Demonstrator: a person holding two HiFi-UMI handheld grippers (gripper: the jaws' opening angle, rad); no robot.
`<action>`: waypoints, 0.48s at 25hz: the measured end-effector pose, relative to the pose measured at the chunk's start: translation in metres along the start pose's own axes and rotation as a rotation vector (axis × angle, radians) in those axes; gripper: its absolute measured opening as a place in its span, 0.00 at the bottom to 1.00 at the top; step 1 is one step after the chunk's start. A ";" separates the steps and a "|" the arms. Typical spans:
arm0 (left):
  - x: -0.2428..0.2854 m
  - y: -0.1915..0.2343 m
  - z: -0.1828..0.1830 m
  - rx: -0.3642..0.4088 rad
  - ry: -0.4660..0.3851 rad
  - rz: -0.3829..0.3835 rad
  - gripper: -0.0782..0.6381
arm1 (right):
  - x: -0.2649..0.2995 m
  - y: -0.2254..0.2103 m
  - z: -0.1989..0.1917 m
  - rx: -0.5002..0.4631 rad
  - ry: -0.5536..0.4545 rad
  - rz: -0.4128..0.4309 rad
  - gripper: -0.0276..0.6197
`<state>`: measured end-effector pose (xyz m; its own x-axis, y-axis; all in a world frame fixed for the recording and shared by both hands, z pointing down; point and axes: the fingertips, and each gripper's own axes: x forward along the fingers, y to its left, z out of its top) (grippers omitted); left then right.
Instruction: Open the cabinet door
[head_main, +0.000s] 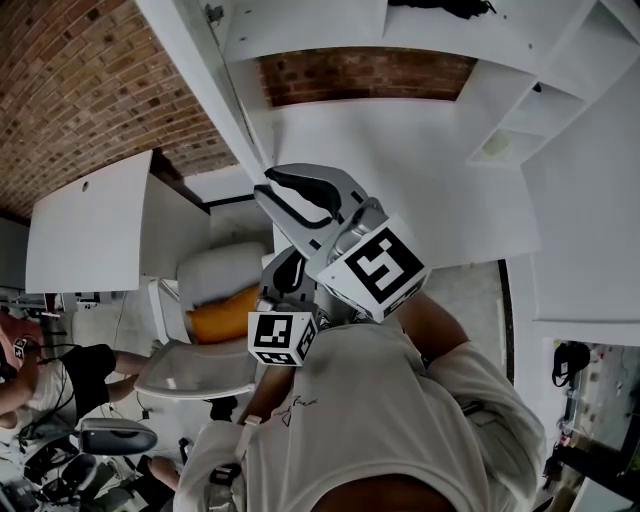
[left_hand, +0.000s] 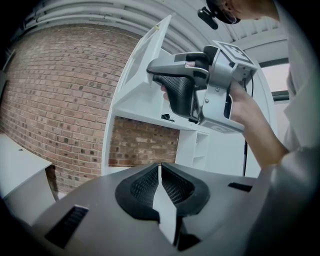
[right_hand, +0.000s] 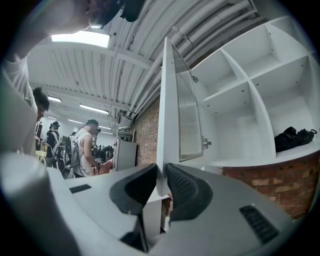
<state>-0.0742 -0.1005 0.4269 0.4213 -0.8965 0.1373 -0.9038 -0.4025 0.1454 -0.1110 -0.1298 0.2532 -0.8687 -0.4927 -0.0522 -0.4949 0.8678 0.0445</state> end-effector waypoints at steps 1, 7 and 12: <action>-0.001 0.001 0.000 -0.001 -0.001 0.002 0.15 | 0.001 0.001 0.000 -0.001 0.000 0.003 0.16; -0.003 0.004 0.001 -0.002 -0.005 0.011 0.15 | 0.006 0.008 0.001 -0.004 -0.003 0.024 0.16; -0.005 0.009 0.002 -0.004 -0.009 0.017 0.15 | 0.012 0.015 0.000 -0.006 -0.003 0.037 0.16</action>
<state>-0.0848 -0.1003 0.4261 0.4052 -0.9048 0.1308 -0.9105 -0.3865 0.1470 -0.1287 -0.1230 0.2530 -0.8863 -0.4601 -0.0536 -0.4626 0.8850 0.0527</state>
